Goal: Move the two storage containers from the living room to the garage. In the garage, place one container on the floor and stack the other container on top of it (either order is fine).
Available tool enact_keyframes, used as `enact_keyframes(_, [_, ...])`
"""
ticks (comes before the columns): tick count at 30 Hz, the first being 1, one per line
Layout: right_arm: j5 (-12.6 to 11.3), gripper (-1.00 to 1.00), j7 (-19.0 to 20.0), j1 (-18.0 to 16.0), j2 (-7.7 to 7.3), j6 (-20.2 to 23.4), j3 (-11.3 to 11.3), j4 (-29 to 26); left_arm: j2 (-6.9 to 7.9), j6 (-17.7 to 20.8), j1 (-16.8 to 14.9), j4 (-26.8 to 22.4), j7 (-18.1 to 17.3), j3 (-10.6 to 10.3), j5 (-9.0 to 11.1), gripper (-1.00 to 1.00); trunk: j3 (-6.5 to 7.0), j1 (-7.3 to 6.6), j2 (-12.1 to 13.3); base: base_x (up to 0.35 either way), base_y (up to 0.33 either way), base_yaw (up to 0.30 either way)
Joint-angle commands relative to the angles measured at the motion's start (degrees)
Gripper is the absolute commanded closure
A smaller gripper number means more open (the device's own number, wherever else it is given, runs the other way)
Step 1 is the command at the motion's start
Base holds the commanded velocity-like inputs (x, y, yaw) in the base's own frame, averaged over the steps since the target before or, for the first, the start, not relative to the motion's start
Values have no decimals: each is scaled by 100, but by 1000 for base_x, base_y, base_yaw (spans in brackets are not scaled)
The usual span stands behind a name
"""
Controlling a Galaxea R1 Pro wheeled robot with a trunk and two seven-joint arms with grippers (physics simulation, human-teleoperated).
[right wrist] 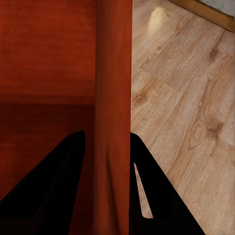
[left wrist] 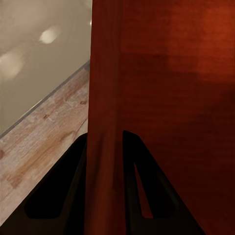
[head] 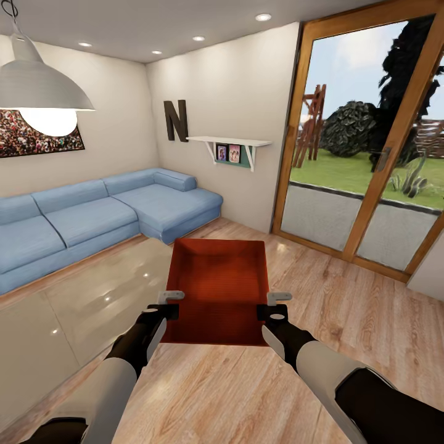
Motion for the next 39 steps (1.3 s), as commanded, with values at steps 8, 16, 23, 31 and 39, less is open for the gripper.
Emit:
enact_keyframes(8, [90,100,-3,-7,50,-35,-69,-25,-30,33,-3,1,-18,78,-11,100,-12,3,-13,0,0,0])
enact_keyframes(16, [90,100,-3,-7,57,-37,-62,-25,-30,33,-3,1,-18,78,-11,100,-12,3,-13,0,0,0])
enact_keyframes(23, [90,100,-10,-7,74,-35,-61,-25,-30,33,-3,1,-18,78,-11,100,-12,3,-13,0,0,147])
enact_keyframes(31, [90,100,-11,-7,77,-35,-63,-25,-30,33,-3,1,-18,78,-11,100,-7,3,-13,0,0,285])
enact_keyframes(39, [90,100,-12,-7,78,-35,-67,-25,-30,33,-3,1,-18,78,-11,100,13,3,-13,0,0,290])
